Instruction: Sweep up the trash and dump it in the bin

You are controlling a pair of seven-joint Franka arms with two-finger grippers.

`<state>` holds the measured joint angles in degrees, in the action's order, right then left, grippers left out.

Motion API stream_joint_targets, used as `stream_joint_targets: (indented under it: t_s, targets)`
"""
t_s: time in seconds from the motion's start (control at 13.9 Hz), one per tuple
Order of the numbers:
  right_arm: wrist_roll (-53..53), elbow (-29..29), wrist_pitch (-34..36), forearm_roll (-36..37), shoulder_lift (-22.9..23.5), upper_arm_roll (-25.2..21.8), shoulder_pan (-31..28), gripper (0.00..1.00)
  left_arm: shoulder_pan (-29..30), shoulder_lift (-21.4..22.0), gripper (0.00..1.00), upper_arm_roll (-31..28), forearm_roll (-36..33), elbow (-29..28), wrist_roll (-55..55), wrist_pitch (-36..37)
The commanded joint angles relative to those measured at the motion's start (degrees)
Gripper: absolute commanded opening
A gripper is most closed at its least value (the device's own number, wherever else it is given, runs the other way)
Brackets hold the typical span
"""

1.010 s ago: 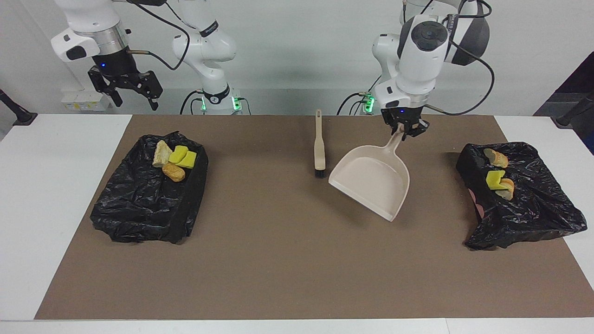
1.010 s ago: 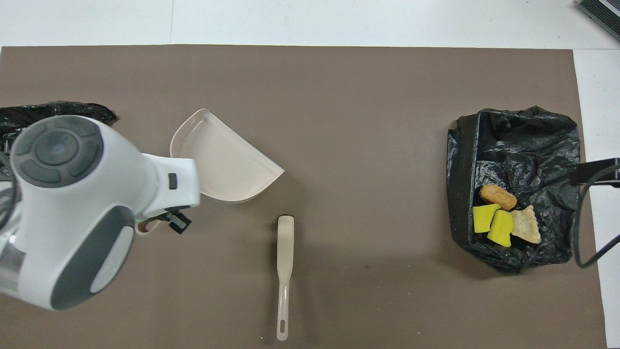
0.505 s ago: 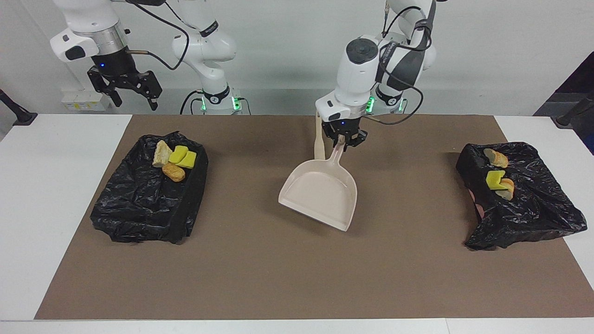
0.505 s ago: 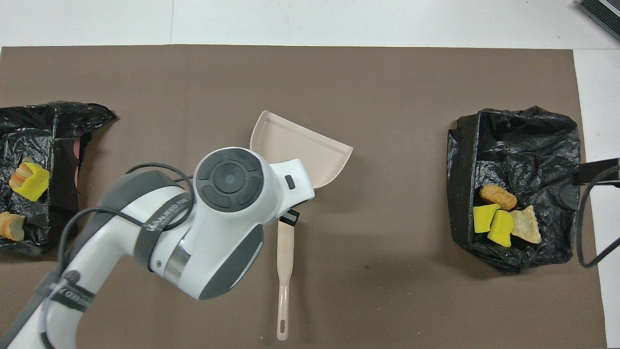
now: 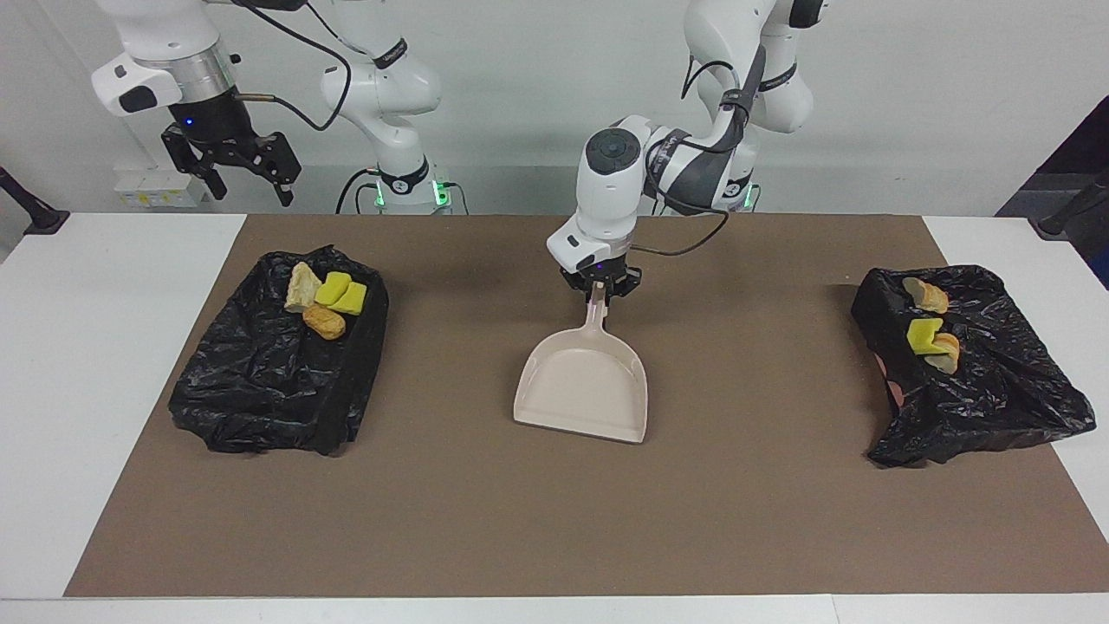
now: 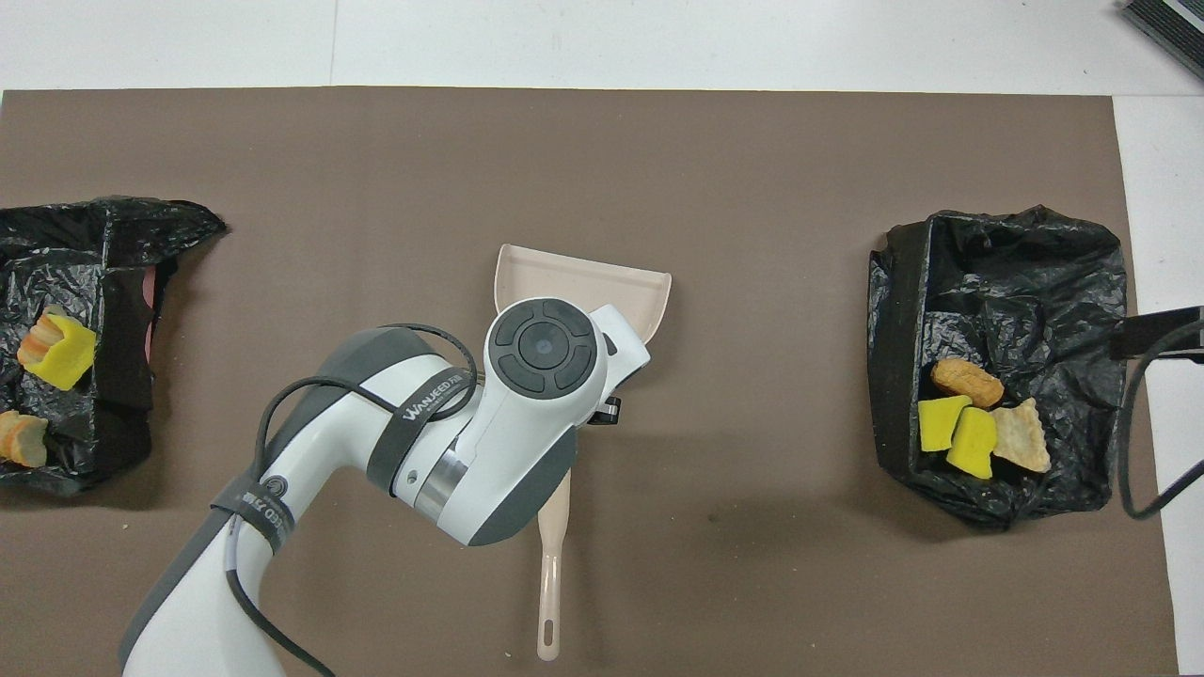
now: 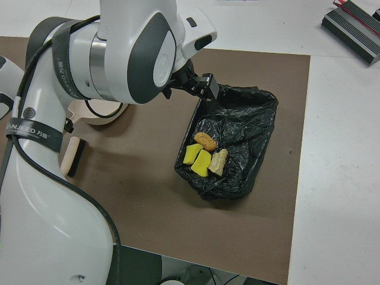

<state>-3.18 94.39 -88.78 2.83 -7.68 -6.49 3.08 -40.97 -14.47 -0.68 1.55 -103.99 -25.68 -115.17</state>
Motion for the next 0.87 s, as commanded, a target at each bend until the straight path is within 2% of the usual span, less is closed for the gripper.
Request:
stream_joint_targets:
  t_s: [0.0, 0.07, 0.14, 0.36, 0.51, 0.79]
  targets:
    - [1.9, 0.0, -0.4, -1.4, -0.1, -0.2, 0.1, 1.00, -0.2, -0.4, 0.00, -0.7, 0.5, -0.8, -0.9, -3.4]
    - [1.9, 0.0, -0.3, -1.4, -0.1, -0.2, 0.1, 1.00, -0.1, -0.4, 0.39, -0.7, 0.7, -1.0, -0.7, -4.4]
    - [1.9, 0.0, -0.4, -1.4, -0.1, -0.3, 0.0, 1.00, 0.3, -0.3, 0.99, -0.7, 0.8, -1.4, 0.2, -4.9]
    - [2.0, 0.4, 0.5, -1.4, -0.6, -0.4, 0.0, 1.00, 2.1, -0.4, 1.00, -1.3, 0.7, -1.0, 7.7, -4.2]
    - [2.3, 0.4, 0.8, -1.4, -0.6, -0.4, -0.1, 1.00, 5.8, 0.3, 1.00, -1.3, 0.7, -0.8, 12.1, -3.3]
    - [2.9, 0.4, 0.8, -1.4, -0.6, -0.5, -0.4, 1.00, 11.8, 1.5, 1.00, -1.7, 0.8, 0.4, 13.3, -2.6]
